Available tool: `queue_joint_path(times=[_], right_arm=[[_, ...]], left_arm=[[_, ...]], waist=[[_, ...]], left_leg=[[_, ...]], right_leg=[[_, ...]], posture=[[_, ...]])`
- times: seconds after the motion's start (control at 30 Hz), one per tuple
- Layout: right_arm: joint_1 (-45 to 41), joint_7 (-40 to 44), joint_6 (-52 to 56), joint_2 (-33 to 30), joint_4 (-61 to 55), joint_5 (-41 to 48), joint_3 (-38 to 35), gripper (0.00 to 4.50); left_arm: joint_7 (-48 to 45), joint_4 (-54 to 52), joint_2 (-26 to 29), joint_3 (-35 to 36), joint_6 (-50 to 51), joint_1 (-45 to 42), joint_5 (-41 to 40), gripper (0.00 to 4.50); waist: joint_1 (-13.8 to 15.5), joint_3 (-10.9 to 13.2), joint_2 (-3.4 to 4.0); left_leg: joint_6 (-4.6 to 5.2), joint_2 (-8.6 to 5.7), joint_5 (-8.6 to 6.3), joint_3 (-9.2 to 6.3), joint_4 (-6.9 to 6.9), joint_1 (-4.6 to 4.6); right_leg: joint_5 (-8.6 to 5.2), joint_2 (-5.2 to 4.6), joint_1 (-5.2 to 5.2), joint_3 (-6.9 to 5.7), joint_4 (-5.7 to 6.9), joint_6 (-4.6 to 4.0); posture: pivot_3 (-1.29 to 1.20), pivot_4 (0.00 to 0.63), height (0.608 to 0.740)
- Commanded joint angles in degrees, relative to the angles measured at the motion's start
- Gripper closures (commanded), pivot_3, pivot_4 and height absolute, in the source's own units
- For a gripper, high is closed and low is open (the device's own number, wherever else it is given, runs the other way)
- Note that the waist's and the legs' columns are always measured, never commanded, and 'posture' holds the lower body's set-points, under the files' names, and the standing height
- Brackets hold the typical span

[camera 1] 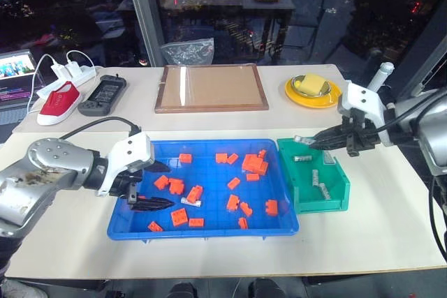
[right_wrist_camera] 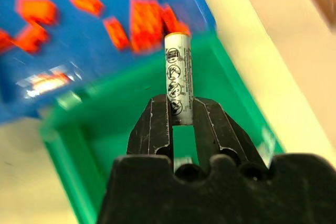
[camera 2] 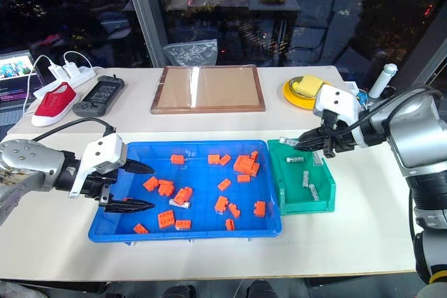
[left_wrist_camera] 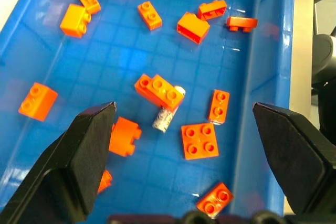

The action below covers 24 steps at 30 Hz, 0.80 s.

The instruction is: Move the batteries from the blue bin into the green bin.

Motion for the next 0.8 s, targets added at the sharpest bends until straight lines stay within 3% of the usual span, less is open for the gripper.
queue_joint_path(times=[0.03,0.13,0.2,0.53,0.67,0.8], right_arm=[[0.4,-1.1,-0.3,0.0,-1.2,-1.7,0.8,4.22],[-0.3,-2.6,-0.3,1.6,-0.4,-2.9,1.9,4.22],[-1.0,-3.8,-1.4,2.1,1.5,-4.1,2.1,3.22],[-8.5,-2.2,-3.3,2.9,-0.4,-1.9,-0.5,0.07],[-11.9,-3.0,-2.1,11.0,-6.6,2.5,-0.2,0.07],[-9.9,-2.4,-1.4,18.1,-10.7,3.7,4.9,0.07]], left_arm=[[-1.0,0.9,-0.1,-0.2,-1.5,-1.4,1.0,0.0],[-1.2,1.4,-0.3,-0.7,-1.9,-1.7,1.5,0.0],[0.2,2.4,-1.3,-0.9,-3.0,-2.4,3.0,0.0],[1.1,2.3,-0.8,1.8,-3.0,-0.1,3.7,0.0],[2.7,1.8,0.1,5.2,-2.3,2.8,3.9,0.0],[1.5,-1.3,2.6,11.9,-0.4,10.5,2.1,0.0]], waist=[[0.0,0.0,0.03],[0.0,0.0,0.04],[0.1,0.0,0.04],[0.0,0.0,0.06],[-0.8,0.0,0.07],[-1.0,0.0,0.05]], left_leg=[[0.0,-0.01,0.0,0.01,0.0,-0.02],[0.0,-0.02,0.0,0.0,0.0,-0.02],[0.0,-0.02,0.0,0.0,-0.01,-0.01],[0.01,-0.02,0.0,-0.01,0.02,-0.02],[0.01,0.08,0.0,-0.01,-0.02,0.05],[0.01,0.17,-0.01,-0.1,-0.04,0.04]], right_leg=[[0.0,-0.01,-0.02,0.01,0.0,0.0],[0.0,-0.02,-0.02,0.01,0.01,0.0],[0.0,-0.01,-0.01,0.01,0.01,0.0],[0.0,-0.02,0.0,0.01,0.01,0.0],[0.0,0.08,0.0,0.01,0.06,0.0],[0.0,0.19,0.0,0.0,0.11,0.0]], posture=[[0.0,0.15,0.74],[0.0,0.15,0.74],[0.0,0.15,0.74],[0.0,0.15,0.74],[0.0,0.15,0.74],[0.0,0.15,0.74]])
